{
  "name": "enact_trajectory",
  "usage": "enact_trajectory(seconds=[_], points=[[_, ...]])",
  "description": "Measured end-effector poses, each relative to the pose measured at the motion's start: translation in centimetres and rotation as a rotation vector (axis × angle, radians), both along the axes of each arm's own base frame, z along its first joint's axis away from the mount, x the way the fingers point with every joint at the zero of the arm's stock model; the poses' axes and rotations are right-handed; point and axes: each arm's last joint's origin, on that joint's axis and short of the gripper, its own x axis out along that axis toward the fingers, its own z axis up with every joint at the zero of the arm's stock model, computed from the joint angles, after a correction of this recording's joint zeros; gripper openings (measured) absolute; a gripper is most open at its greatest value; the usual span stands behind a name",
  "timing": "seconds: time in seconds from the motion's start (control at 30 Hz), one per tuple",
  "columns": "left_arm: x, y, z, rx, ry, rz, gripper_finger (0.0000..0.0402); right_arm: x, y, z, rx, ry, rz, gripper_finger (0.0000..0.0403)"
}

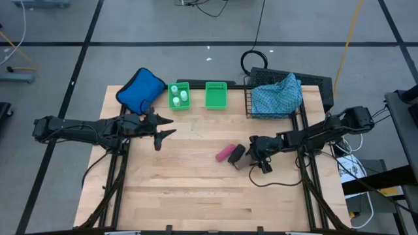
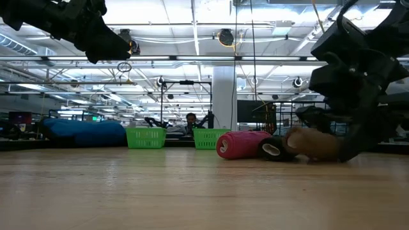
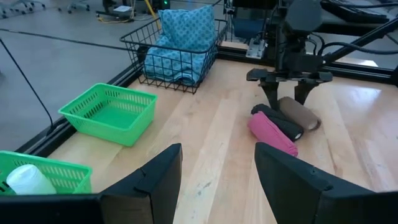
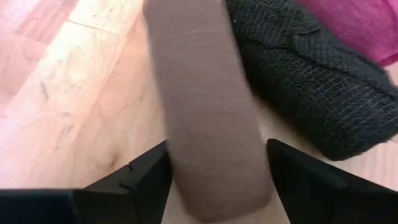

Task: Pick & place medical supplies in basket/bin
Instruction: Put the brown bandage into the right green bin

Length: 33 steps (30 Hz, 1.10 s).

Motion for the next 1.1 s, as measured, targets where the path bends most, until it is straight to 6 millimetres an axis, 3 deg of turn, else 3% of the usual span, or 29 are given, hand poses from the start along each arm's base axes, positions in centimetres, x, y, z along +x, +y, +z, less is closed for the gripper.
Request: enact_trajectory(seconds=[0.5, 0.73, 1.1], points=[[0.0, 0.0, 0.0, -0.019, -0.005, 0.006, 0.0209, 0.5, 0.0, 0.4, 0.026, -0.064, -0.010, 0.0135], [0.0, 0.0, 0.0, -0.091, -0.024, 0.028, 0.0209, 0.2, 0.0, 0.9, 0.042, -0.064, -0.034, 0.0124], [0.3, 0.0, 1.6, -0.088, -0.191, 0.020, 0.0209, 0.0, -0.4, 4.5, -0.024, -0.311, -0.128, 0.0123]])
